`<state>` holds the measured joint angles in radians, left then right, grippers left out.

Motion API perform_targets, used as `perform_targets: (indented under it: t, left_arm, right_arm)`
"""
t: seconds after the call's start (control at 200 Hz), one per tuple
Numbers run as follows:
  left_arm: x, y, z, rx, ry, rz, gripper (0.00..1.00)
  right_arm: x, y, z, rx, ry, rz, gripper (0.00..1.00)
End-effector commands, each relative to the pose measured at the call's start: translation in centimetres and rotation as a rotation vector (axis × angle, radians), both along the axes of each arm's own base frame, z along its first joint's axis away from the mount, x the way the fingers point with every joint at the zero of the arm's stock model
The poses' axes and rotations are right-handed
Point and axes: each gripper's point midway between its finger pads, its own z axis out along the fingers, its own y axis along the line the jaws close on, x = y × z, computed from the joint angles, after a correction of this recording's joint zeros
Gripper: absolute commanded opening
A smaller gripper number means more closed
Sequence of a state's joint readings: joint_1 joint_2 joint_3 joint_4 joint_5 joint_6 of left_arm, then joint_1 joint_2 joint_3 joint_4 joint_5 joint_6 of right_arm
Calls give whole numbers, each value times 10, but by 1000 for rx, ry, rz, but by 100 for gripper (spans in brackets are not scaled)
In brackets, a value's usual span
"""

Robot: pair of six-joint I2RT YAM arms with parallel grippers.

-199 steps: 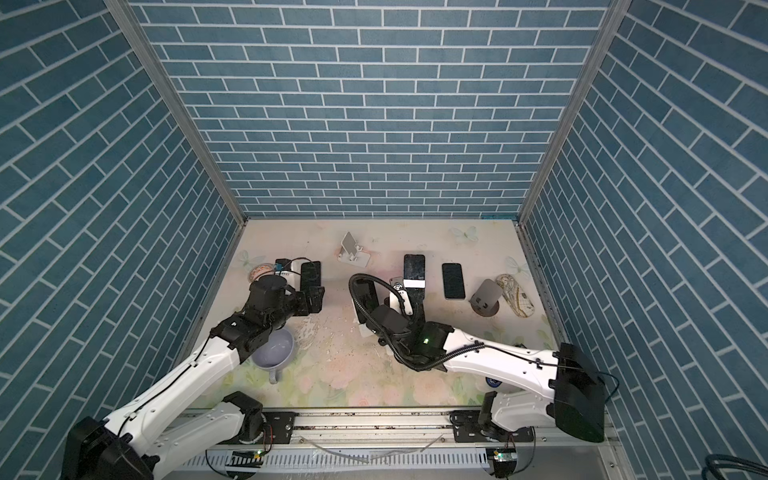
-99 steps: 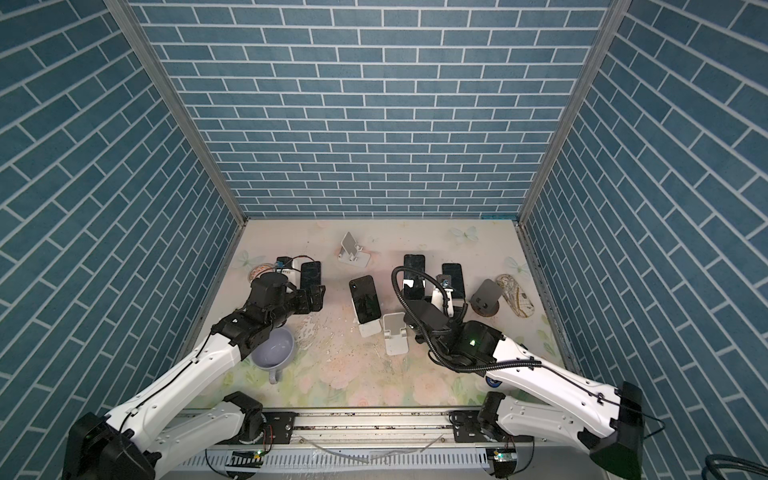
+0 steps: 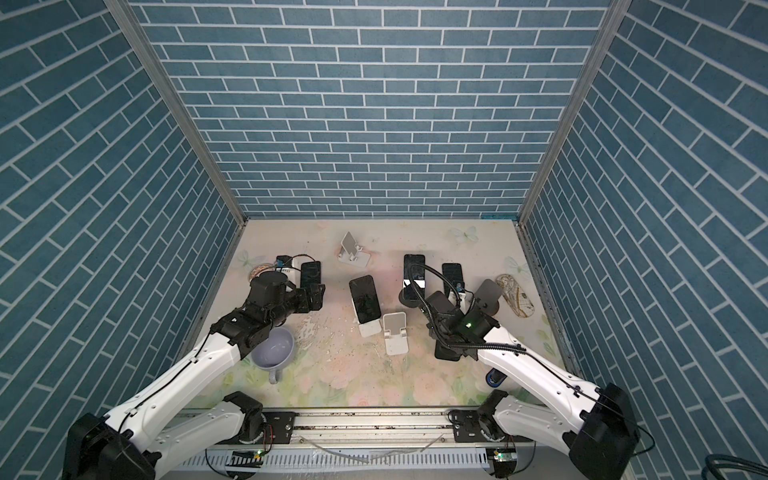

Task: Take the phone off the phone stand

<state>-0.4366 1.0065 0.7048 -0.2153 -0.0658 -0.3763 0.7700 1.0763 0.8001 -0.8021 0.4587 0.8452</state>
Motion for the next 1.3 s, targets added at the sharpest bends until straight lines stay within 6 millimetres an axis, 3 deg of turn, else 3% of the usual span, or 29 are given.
perform_targets:
  t: [0.0,0.29,0.98,1.296]
  left_arm:
    - [3,4,6,18,-10,12,100]
    - [5,4,5,16,-6,21,100]
    - [4,7,2,24,-10,35,100]
    - [3,11,4,29,-18,43,100]
  right_arm:
    - [-6,-15,-19,-55,82,18,36]
    - [7,-27,-44,-81,161,32,37]
    - [30,-17,-98,-88,307,95,40]
    - [36,-13,-110,-73,339,90,41]
